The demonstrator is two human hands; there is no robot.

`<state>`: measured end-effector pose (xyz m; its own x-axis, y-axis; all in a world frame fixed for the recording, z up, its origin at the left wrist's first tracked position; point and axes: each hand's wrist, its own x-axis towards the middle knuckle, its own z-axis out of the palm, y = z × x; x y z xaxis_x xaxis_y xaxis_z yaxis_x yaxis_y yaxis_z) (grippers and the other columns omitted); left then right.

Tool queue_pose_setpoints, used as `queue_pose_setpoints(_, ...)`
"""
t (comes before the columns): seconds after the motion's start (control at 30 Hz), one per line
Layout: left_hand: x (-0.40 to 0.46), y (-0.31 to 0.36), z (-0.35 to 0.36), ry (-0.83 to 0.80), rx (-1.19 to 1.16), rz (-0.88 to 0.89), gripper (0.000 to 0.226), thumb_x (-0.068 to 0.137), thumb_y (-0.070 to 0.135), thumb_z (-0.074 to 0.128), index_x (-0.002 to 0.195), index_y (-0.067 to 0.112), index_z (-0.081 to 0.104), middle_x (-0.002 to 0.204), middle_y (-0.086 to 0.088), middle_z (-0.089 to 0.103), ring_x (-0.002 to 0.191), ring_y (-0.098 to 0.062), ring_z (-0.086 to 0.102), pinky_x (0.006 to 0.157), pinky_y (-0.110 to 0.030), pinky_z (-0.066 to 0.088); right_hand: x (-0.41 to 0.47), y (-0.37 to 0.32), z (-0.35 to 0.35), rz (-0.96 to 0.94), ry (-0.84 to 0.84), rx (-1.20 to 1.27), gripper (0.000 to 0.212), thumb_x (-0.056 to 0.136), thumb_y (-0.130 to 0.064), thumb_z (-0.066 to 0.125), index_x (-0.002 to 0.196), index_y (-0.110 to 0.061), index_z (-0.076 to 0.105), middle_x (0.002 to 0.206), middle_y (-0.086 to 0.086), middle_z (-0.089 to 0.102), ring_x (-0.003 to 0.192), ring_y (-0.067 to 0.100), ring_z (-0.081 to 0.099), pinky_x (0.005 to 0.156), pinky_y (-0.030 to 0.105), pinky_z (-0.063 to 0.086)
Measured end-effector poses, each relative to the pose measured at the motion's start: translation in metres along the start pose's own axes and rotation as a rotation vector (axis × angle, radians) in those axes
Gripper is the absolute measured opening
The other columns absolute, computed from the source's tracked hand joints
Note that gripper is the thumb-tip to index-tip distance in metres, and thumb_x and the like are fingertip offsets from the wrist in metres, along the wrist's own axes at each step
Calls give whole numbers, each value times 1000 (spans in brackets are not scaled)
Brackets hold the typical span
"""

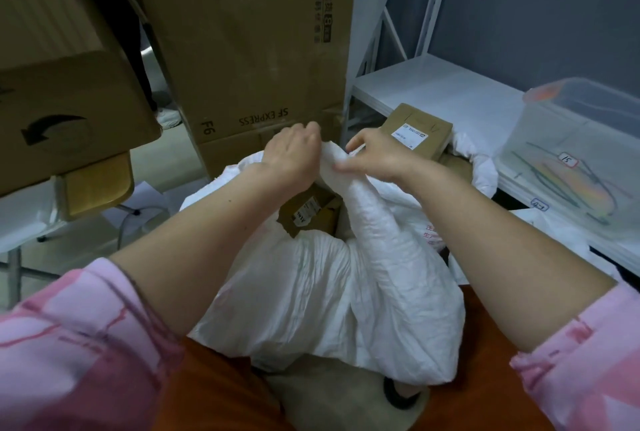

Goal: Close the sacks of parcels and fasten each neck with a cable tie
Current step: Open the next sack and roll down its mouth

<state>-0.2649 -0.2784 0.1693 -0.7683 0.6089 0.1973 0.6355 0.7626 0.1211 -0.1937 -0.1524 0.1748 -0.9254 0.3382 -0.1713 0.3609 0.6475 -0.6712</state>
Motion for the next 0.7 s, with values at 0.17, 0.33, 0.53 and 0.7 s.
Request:
queue_pose_setpoints(0.17,9,-8,5,-10,4,-101,18,88,1,43,102,11,46,108,-13,55,99,-26,46,76,-33,34,-2,5,2,33,-54,-249,15,79,-19,67,72,-15,55,74,4,53,68,18,53,58,30,42)
queue_pose_setpoints(0.33,13,-19,10,52,-95,-193,35,84,-8,42,115,9,46,117,-13,49,105,-28,46,79,-32,34,-2,4,-12,52,-172,21,24,84,1,60,100,-16,63,86,-2,57,80,12,56,74,27,49)
queue_pose_setpoints(0.53,-8,4,-2,-85,-309,273,32,92,24,54,124,23,51,115,6,54,98,-14,54,79,-30,47,3,8,-17,62,-249,259,22,83,9,59,93,-8,68,95,11,67,94,24,66,90,37,54)
queue_pose_setpoints(0.7,8,-8,10,-57,-104,157,18,97,22,44,101,14,60,93,-6,61,89,-26,60,70,-36,46,-1,12,-10,23,99,-194,11,83,-13,68,93,-8,70,97,12,66,93,26,62,78,38,53)
